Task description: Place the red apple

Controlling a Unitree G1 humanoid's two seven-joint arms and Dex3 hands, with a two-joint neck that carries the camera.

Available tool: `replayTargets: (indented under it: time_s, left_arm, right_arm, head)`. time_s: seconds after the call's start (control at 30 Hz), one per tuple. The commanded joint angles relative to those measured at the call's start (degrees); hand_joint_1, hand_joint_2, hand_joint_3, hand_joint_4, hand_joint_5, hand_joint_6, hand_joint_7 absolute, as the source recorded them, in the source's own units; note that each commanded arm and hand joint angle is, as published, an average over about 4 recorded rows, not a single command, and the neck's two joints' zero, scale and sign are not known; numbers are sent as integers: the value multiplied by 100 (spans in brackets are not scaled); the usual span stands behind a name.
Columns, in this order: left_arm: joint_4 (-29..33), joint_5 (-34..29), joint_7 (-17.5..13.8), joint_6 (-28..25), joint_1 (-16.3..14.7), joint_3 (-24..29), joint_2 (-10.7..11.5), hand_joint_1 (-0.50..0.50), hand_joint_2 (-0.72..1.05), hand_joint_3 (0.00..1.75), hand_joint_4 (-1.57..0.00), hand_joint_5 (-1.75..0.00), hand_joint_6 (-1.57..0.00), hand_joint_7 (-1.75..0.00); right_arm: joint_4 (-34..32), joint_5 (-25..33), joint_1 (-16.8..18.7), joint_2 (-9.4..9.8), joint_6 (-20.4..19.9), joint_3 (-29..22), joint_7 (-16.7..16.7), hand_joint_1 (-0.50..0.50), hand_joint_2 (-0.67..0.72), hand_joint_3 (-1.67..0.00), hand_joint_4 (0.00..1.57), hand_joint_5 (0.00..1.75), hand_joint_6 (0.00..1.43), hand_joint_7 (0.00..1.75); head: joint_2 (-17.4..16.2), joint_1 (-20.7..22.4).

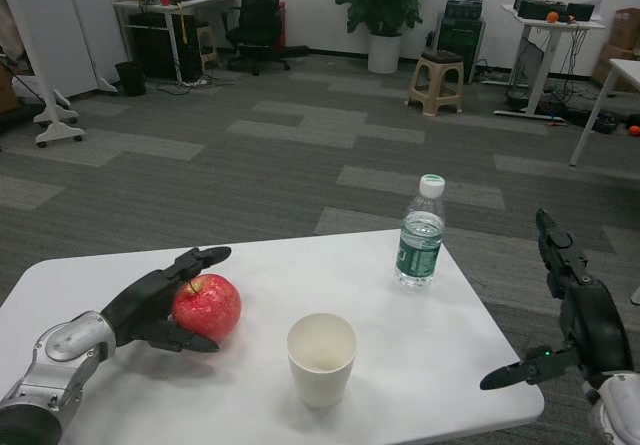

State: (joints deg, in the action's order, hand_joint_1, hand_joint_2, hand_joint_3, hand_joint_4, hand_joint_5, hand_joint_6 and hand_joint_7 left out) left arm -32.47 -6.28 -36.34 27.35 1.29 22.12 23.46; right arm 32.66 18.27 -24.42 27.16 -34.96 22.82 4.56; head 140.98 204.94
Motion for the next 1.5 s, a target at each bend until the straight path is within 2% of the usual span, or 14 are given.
replayTargets:
  time_s: [0.03,0.2,0.33,0.43,0.53,0.7,0.87,0.97,1.17,1.3,1.4,1.5]
  left_arm:
    - [8,-128,26,25,-20,46,32,-50,58,0,0,-72,0,-30]
    - [61,-88,35,34,-15,42,54,-50,43,0,0,-72,0,-28]
    - [180,325,57,16,-6,99,54,-50,-21,0,0,-74,0,-28]
    - [228,529,70,-19,-6,117,54,-50,-37,0,0,-85,0,-28]
    - [245,575,83,-28,-6,117,54,-50,-37,0,0,-92,0,-28]
    - [250,492,151,-30,-6,117,60,-50,-46,0,0,-92,0,-28]
    - [250,169,265,-4,-4,143,60,-50,-37,0,0,-115,0,-28]
    - [245,-84,312,7,11,143,67,-50,-37,0,0,-123,0,-28]
    - [232,-473,415,36,27,222,78,-50,-37,4,0,-123,0,-28]
    - [219,-798,507,126,38,339,89,-50,-37,0,0,-113,0,-28]
    - [215,-1086,610,201,38,446,89,-50,-37,0,0,-113,0,-28]
    - [215,-1530,758,346,42,497,71,-50,-30,0,0,-105,0,-28]
  right_arm:
    - [48,54,34,-13,-10,3,10,-50,22,0,0,0,0,7]
    - [48,49,34,-18,-10,-6,1,-48,22,0,0,0,0,7]
    - [48,49,30,-18,-10,-1,6,-50,22,0,0,0,0,7]
    - [48,51,34,-18,-10,3,6,-50,22,0,0,0,0,7]
    - [48,54,34,-18,-10,3,10,-50,22,0,0,0,0,7]
    - [48,54,34,-18,-10,10,10,-50,22,0,0,0,0,7]
    - [50,51,34,-18,-10,21,10,-48,20,0,0,0,0,7]
    - [52,54,34,-18,-10,25,10,-50,17,0,0,0,0,7]
    - [50,54,27,-18,-10,30,8,-50,19,0,0,0,0,7]
    - [57,54,27,-18,-10,27,10,-50,17,0,0,0,0,7]
    - [57,54,34,-18,-10,21,6,-48,20,0,0,0,0,7]
    - [57,49,32,-18,-10,21,8,-49,20,0,0,0,0,7]
  head:
    - [4,-4]
    - [3,-3]
    - [3,-3]
    - [3,-3]
    - [-17,11]
    - [-16,31]
    - [-10,56]
    - [-7,61]
    - [-3,86]
    - [1,93]
    - [8,93]
    - [36,92]
